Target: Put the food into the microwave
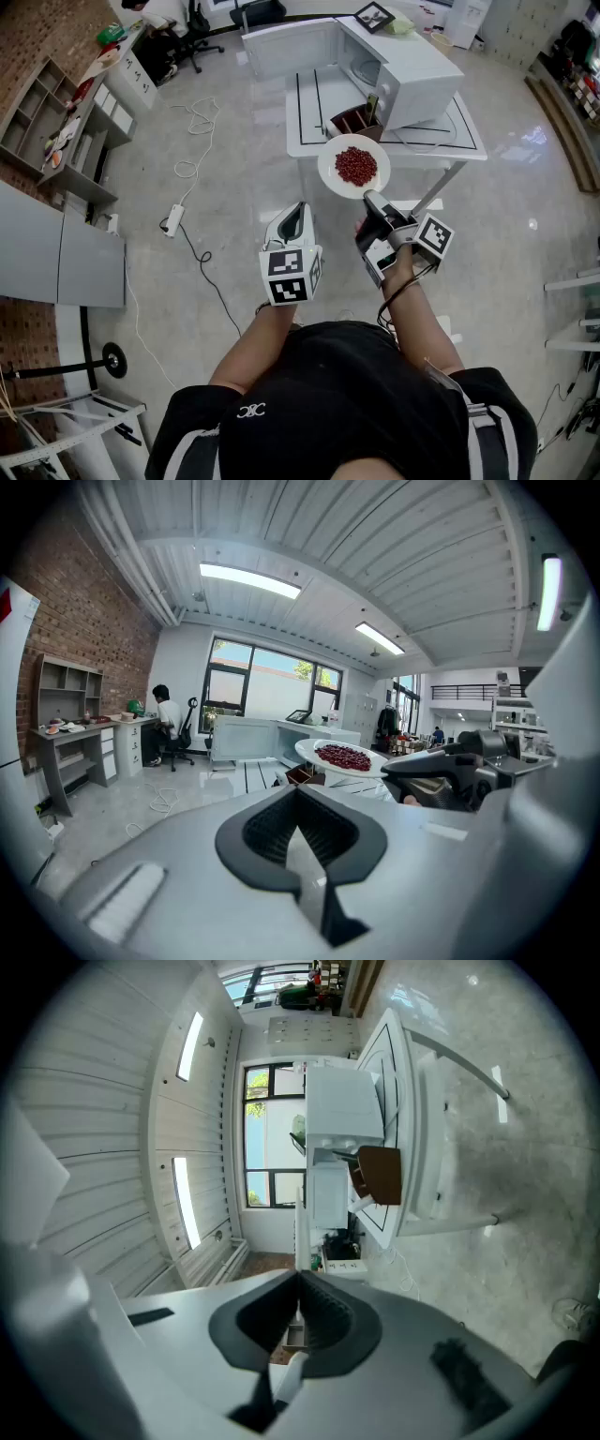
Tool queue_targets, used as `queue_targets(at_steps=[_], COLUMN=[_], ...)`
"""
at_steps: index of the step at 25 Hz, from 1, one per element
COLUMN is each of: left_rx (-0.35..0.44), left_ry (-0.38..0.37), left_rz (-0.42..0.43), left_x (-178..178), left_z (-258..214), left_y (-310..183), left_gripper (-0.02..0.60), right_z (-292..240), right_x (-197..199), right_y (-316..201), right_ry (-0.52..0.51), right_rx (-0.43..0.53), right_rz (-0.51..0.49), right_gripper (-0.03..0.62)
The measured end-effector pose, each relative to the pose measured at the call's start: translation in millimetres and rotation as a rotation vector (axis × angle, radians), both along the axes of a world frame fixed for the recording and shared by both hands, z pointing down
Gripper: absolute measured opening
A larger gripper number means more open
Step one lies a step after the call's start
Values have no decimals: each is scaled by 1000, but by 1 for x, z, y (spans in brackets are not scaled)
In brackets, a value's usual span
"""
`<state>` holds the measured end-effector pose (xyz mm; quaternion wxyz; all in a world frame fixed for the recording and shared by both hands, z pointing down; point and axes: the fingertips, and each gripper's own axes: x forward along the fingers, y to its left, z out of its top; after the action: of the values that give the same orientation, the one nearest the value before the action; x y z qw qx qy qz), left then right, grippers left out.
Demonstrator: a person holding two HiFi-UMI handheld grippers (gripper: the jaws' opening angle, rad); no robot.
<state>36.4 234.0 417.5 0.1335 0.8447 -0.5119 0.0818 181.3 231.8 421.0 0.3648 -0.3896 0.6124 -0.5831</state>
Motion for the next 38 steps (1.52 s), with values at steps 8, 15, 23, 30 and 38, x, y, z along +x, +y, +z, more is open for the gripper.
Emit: queue_targets(at_steps=[8, 15, 23, 30, 38], left_rx=[19, 21, 35, 39, 43], left_ry=[1, 11, -1, 2, 1], left_rz=[-4, -14, 0, 17, 45], left_x=[-10, -29, -56, -92, -119], left_z=[-6, -7, -4, 0, 3], left_y=[-2, -9, -17, -20, -15], left_gripper=[8, 9, 9, 9, 8], right_z=[0, 5, 10, 15, 13], right_x=[-13, -31, -57, -93, -119], right_y=[-4, -10, -22, -30, -29], right_ry=[8, -4, -3, 1, 17], right_rx=[-36, -70, -82, -80, -53], right_rz=[0, 2, 16, 26, 41], right_gripper=[16, 17, 17, 17, 17])
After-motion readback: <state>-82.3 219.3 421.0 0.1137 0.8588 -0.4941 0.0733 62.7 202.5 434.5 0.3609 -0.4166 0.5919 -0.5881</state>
